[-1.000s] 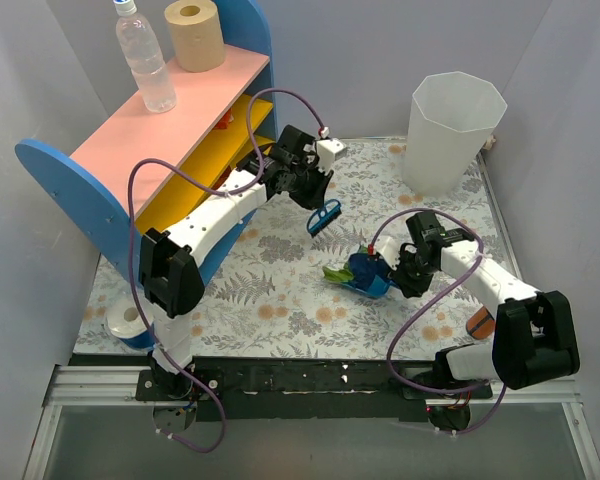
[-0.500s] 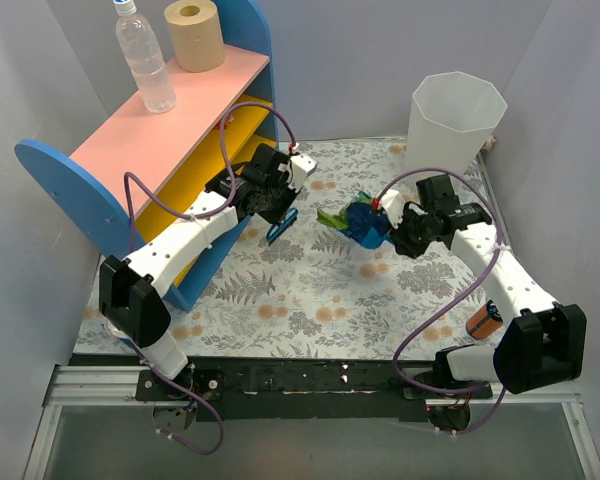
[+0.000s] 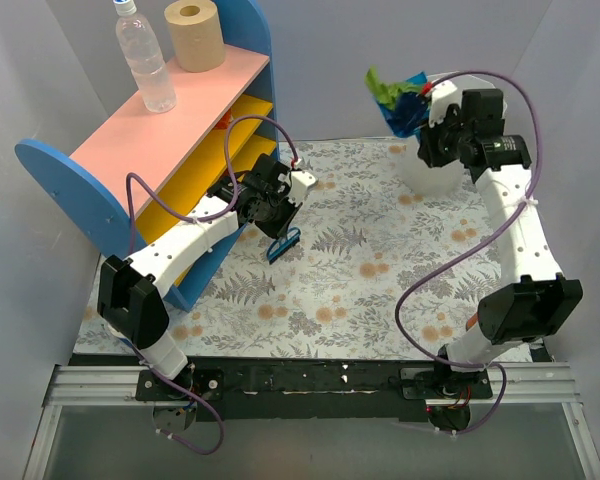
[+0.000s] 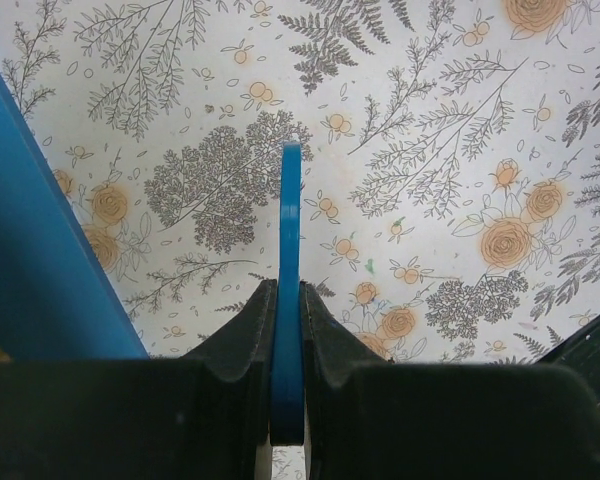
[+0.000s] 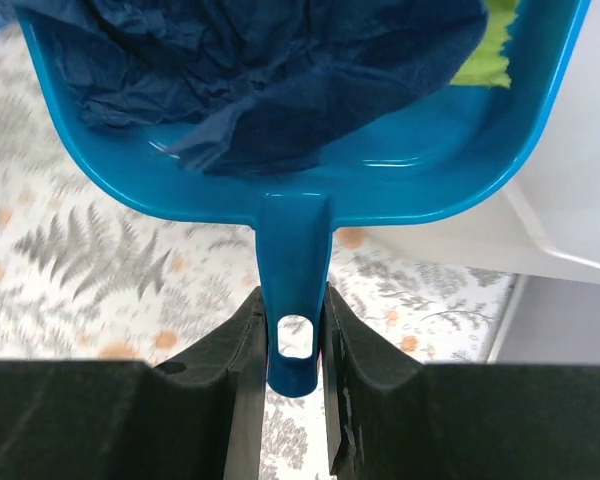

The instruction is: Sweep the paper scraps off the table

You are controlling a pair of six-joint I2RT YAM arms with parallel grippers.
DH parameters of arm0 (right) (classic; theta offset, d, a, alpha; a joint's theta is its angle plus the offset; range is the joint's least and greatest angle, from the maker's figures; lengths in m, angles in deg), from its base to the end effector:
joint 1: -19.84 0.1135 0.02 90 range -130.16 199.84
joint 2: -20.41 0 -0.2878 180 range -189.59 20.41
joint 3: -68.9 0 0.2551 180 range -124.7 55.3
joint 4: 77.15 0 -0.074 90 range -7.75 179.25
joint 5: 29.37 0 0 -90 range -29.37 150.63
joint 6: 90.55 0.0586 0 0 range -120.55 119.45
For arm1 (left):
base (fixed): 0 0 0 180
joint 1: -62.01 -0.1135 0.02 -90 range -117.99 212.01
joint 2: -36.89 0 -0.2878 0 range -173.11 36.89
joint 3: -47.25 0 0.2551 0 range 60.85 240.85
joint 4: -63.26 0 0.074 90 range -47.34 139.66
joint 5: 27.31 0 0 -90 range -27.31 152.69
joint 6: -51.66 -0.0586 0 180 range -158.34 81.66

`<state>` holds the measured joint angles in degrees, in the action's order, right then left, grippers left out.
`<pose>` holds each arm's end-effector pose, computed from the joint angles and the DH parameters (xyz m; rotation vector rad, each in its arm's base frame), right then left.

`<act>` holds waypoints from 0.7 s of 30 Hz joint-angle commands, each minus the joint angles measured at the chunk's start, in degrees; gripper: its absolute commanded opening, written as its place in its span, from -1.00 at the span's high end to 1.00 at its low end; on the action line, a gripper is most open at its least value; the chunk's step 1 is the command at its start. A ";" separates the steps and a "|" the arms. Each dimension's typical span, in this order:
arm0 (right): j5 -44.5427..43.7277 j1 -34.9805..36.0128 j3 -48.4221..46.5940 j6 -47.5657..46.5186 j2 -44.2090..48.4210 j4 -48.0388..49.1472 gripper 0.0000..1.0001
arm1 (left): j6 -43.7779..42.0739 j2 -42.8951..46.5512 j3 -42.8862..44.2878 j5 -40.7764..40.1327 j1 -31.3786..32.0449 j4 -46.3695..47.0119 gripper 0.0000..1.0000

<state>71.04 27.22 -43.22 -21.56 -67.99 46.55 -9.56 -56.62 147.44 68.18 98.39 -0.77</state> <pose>0.3521 0.0563 0.4329 -0.6244 2.0358 0.0541 0.2884 -0.2195 0.3190 0.2138 2.6543 -0.5275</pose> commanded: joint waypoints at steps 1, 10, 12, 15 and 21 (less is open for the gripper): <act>-7.92 -3.94 -9.22 11.41 -3.79 2.61 0.97 | -0.21 2.02 -0.63 2.68 -0.87 -0.10 1.00; -37.26 -5.36 -14.07 10.73 -9.24 10.35 0.97 | 0.32 1.58 0.07 4.26 -0.79 -0.10 1.00; -40.98 -5.36 -13.89 9.42 -9.77 12.72 0.97 | 0.40 1.58 0.07 4.43 -0.79 -0.02 1.00; -49.33 -5.36 -12.58 6.79 -10.74 16.32 0.97 | 0.49 1.67 0.16 4.61 -0.79 -0.01 1.00; -57.08 -5.27 -6.09 -4.26 -9.86 25.36 0.97 | 0.93 0.71 2.09 5.31 -0.79 0.07 1.00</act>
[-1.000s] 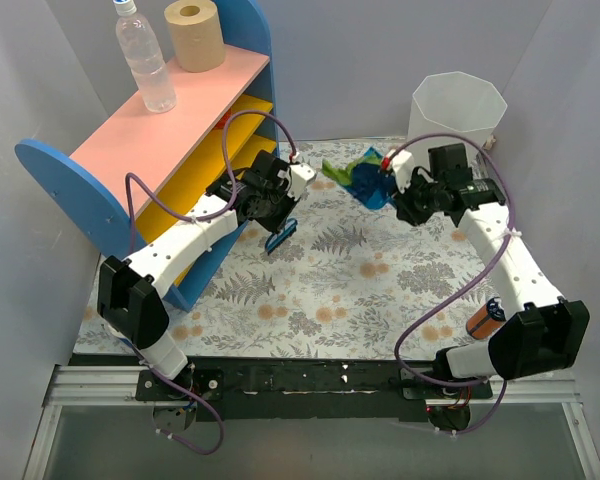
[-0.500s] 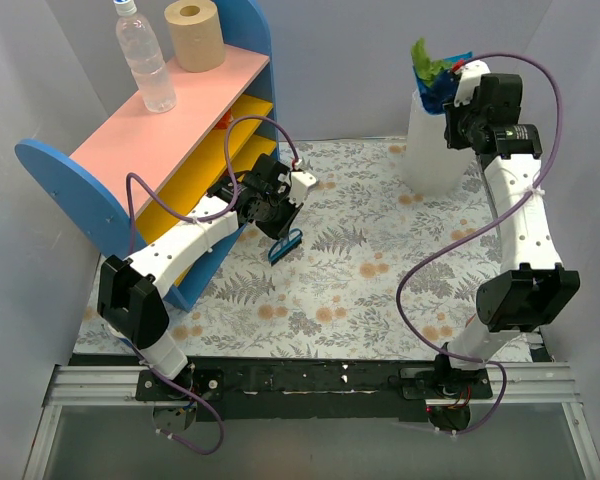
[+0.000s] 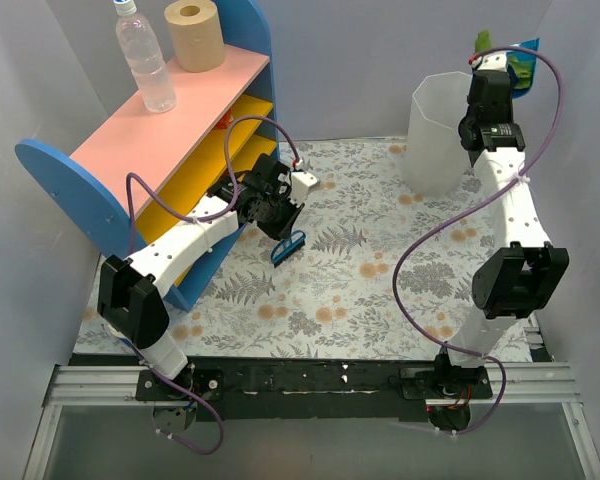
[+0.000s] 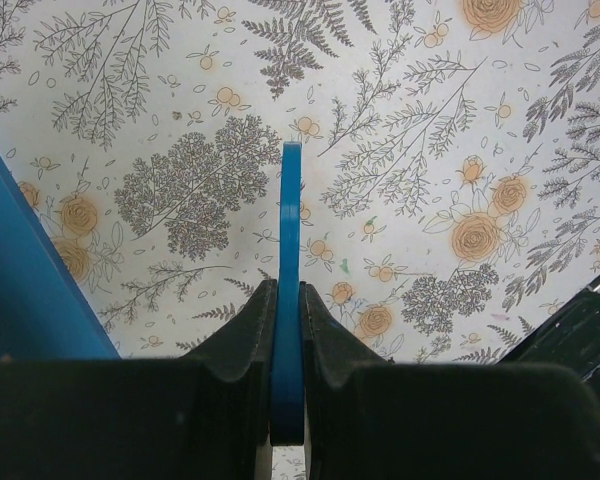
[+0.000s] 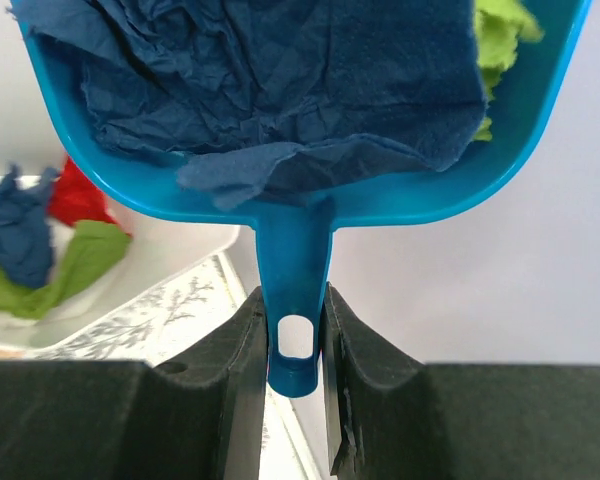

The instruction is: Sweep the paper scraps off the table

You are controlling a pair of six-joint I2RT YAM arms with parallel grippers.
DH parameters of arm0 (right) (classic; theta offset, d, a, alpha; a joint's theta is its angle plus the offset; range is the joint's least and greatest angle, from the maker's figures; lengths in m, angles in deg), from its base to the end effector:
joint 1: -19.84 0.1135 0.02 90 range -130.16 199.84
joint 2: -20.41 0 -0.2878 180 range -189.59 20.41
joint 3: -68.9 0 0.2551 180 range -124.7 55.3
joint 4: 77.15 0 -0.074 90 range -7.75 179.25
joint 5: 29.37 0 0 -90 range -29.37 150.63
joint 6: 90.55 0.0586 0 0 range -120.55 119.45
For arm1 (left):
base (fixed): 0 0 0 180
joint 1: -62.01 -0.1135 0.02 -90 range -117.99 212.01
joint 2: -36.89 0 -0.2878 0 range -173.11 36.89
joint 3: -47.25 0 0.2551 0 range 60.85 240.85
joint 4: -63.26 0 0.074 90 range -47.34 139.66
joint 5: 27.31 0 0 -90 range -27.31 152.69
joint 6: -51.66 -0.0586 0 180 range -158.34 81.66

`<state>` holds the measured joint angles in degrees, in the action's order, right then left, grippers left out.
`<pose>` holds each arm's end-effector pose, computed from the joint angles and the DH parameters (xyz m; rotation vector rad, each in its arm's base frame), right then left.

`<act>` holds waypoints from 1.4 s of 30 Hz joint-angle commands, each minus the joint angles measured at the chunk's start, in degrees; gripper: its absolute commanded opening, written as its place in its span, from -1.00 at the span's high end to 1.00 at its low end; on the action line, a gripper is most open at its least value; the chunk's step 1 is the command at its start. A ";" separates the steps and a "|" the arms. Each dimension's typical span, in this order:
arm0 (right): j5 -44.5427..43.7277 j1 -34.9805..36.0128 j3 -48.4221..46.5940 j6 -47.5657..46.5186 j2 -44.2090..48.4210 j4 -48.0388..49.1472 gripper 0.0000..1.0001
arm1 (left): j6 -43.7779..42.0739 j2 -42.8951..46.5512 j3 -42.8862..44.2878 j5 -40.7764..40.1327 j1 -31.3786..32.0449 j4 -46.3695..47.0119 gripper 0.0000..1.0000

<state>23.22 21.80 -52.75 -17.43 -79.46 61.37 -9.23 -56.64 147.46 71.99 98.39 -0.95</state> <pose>0.4207 -0.0212 0.4511 0.1336 1.9152 -0.7977 0.2857 -0.2223 0.3192 0.2338 2.6768 -0.6069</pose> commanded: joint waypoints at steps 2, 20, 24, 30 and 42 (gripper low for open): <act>-11.28 0.15 5.03 -11.75 1.96 12.66 0.97 | 0.78 0.37 2.86 2.21 -0.78 0.16 1.00; -19.90 0.42 26.75 -49.12 3.64 45.80 0.97 | 2.36 -0.59 5.68 5.20 -0.79 0.34 1.00; -19.63 0.94 30.34 -54.55 3.64 51.06 0.97 | 2.45 -0.68 5.94 5.20 -0.78 0.34 1.00; -19.90 1.03 27.12 -48.36 3.72 48.30 0.97 | 2.54 -1.12 5.85 5.38 -0.79 0.51 1.00; -14.10 3.93 15.77 -20.66 5.30 24.72 0.97 | 2.54 -2.26 6.91 5.47 -0.79 0.51 1.00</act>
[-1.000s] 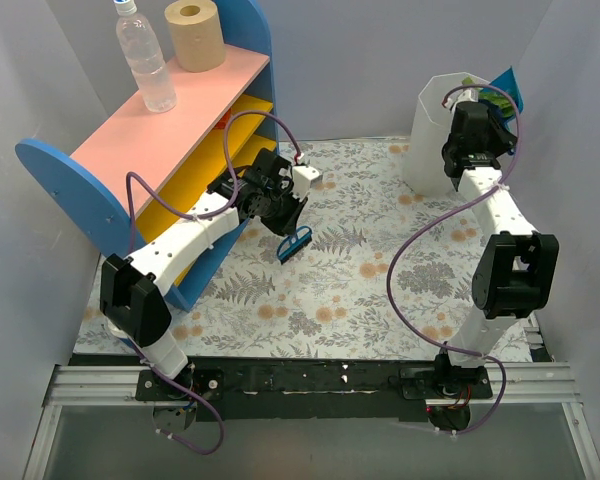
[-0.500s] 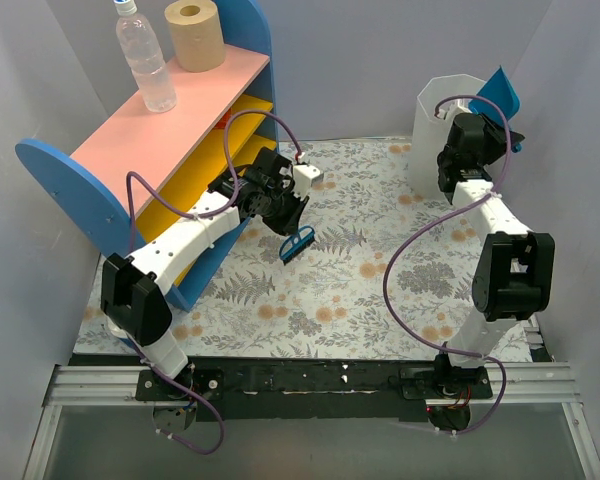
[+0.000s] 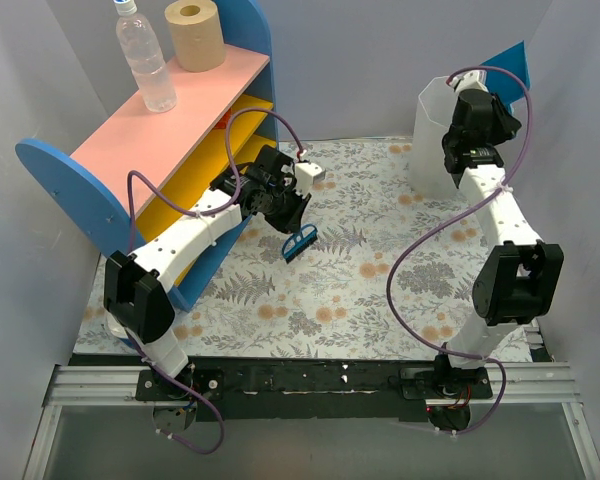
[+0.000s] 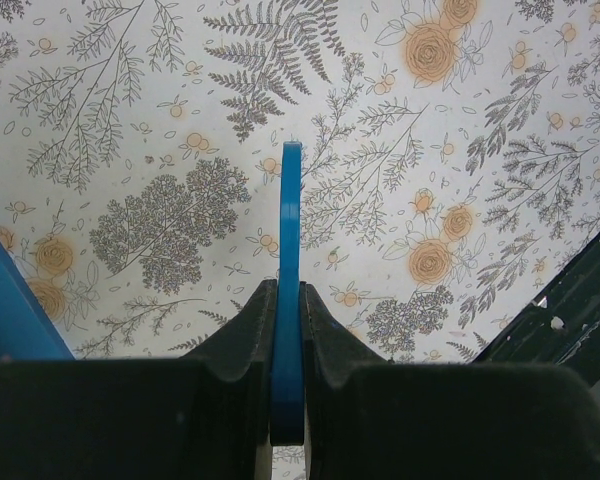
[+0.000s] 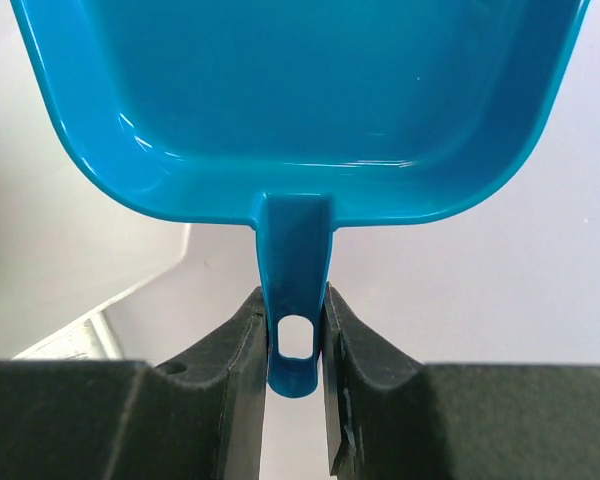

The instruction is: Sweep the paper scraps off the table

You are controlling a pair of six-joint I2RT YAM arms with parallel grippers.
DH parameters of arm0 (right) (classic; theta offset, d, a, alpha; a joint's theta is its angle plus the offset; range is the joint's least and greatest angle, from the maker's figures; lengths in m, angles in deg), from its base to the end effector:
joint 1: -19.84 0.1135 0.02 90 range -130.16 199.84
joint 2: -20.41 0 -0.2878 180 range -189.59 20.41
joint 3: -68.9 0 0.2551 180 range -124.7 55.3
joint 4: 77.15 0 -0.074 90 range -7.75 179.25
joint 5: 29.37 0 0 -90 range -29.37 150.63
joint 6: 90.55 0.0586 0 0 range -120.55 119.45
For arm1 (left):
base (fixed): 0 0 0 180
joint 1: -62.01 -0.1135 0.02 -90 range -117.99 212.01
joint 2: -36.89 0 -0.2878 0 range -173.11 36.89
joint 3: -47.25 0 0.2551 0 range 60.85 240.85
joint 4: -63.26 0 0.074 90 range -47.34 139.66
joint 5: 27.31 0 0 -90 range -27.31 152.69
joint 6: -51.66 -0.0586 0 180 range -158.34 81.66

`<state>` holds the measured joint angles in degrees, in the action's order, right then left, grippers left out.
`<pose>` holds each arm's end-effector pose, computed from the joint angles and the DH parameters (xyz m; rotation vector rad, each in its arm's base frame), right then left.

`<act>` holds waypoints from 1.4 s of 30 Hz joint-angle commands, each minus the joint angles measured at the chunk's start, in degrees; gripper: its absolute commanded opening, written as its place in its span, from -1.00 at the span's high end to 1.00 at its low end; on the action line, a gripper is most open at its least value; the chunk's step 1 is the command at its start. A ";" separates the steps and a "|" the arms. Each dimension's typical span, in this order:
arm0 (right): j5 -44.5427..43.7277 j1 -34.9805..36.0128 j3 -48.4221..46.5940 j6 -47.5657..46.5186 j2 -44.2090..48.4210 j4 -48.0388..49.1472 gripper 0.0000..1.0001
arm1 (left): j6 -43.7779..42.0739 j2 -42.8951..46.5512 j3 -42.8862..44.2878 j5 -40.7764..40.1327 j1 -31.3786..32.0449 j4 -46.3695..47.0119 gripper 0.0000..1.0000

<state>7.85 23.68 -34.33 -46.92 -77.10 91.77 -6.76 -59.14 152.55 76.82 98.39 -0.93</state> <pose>0.4226 -0.0184 0.4140 -0.0249 1.8027 -1.3023 0.2952 -0.2352 0.3337 0.2163 2.6636 -0.7462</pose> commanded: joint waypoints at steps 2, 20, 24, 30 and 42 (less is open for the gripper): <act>2.32 3.54 -3.01 10.33 4.43 -7.61 0.97 | -0.02 0.23 2.08 0.20 -0.79 0.58 1.00; 62.24 11.28 25.79 19.57 33.61 -41.70 0.97 | -6.08 0.41 -1.00 18.72 -0.70 0.40 1.00; 66.75 11.28 32.55 14.29 33.53 -51.90 0.97 | -7.22 -2.05 -0.38 22.34 -0.79 -0.56 1.00; 64.29 11.28 38.30 16.04 32.92 -51.48 0.97 | -7.14 -6.97 -0.12 25.07 -0.70 -2.93 1.00; 56.64 11.19 40.14 15.08 26.16 -43.93 0.97 | -6.26 -15.76 0.41 25.26 -0.79 -2.68 1.00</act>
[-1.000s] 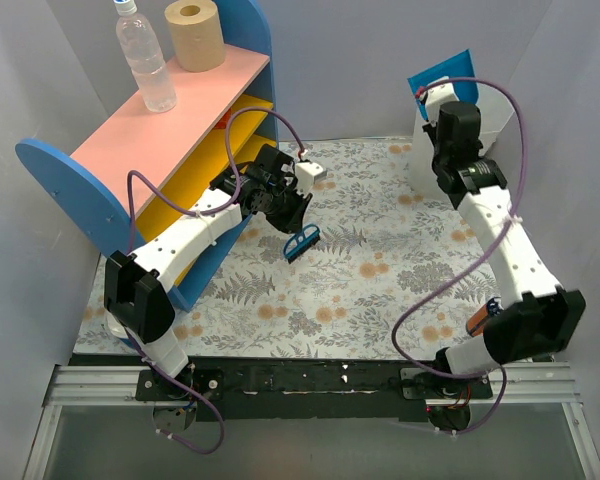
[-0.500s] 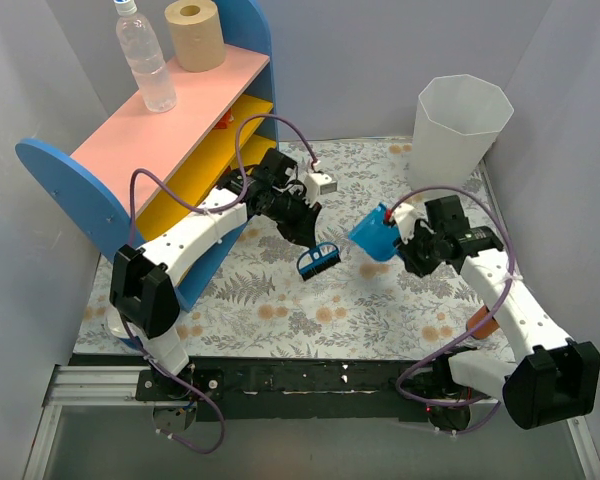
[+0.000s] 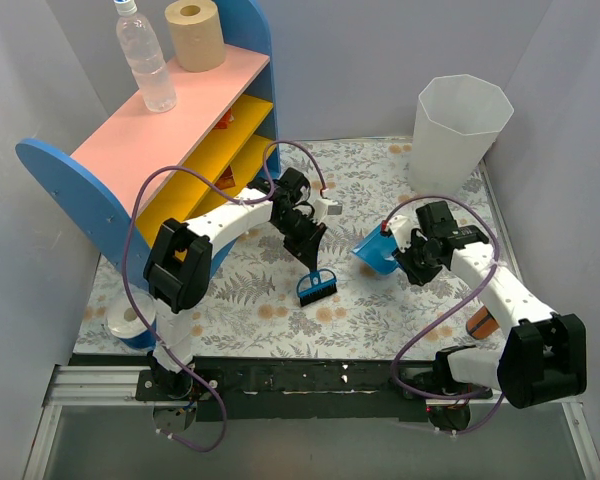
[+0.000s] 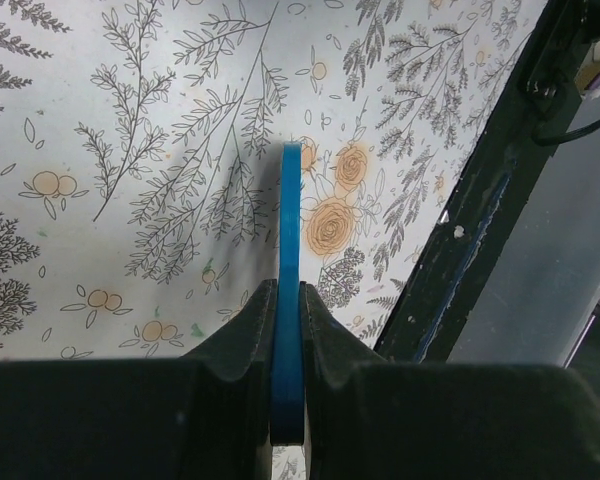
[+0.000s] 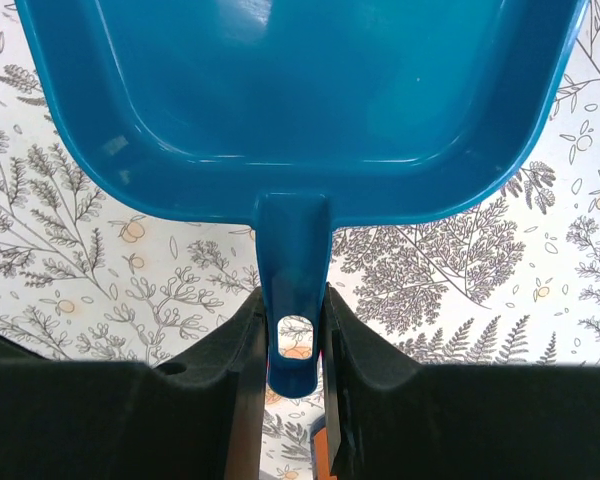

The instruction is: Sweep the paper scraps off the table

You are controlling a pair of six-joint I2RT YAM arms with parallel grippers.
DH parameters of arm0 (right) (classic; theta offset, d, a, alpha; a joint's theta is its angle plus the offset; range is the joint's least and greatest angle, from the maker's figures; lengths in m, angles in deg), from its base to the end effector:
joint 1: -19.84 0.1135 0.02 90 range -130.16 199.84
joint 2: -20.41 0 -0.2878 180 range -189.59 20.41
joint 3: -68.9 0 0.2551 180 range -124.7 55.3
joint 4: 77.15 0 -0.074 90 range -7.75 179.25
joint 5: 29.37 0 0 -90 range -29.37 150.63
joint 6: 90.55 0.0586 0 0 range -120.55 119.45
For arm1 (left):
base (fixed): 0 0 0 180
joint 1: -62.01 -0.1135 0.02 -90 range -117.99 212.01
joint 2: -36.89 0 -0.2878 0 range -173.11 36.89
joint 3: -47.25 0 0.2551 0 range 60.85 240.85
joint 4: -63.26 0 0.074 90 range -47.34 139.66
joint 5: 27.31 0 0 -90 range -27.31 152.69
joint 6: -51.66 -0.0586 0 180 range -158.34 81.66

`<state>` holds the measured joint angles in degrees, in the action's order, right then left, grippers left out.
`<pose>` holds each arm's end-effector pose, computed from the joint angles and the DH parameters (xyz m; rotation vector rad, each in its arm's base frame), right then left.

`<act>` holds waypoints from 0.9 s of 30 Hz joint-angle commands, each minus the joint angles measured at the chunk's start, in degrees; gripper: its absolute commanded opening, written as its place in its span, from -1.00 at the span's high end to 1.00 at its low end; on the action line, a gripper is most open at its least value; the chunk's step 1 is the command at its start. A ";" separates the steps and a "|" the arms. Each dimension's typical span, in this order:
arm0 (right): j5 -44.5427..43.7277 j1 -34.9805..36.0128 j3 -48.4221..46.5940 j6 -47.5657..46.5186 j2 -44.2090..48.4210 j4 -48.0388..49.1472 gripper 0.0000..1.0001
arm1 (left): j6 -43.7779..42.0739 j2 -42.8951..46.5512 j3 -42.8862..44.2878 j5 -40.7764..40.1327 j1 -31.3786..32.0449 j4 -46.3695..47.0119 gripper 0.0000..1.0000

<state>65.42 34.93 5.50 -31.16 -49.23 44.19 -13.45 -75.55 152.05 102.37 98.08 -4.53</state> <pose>0.2204 0.0645 0.2357 -1.0702 2.4750 0.0307 0.3115 -0.2732 0.2303 -0.4028 -2.7848 1.0563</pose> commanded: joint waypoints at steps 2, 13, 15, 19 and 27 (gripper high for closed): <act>-1.54 0.02 0.93 -0.59 -2.16 4.71 0.97 | 0.60 0.30 1.44 -1.88 -0.48 1.28 1.00; -3.83 0.02 4.80 0.11 -3.22 8.58 0.85 | 0.43 -0.50 1.35 -11.55 -0.48 3.57 0.51; -3.13 -0.06 5.24 -0.50 -2.69 8.76 0.62 | 0.25 -0.32 1.53 -12.61 -0.48 3.83 0.43; -2.16 0.02 4.28 0.02 -2.51 8.50 0.19 | 0.43 -0.23 2.32 -15.15 -0.48 3.92 0.21; -1.55 0.02 4.19 0.20 -1.81 8.32 -0.25 | 0.60 0.21 2.93 -20.07 -0.48 4.36 -0.03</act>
<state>62.56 34.91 10.30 -30.90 -52.71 51.77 -12.58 -76.27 152.77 85.47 98.06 -1.12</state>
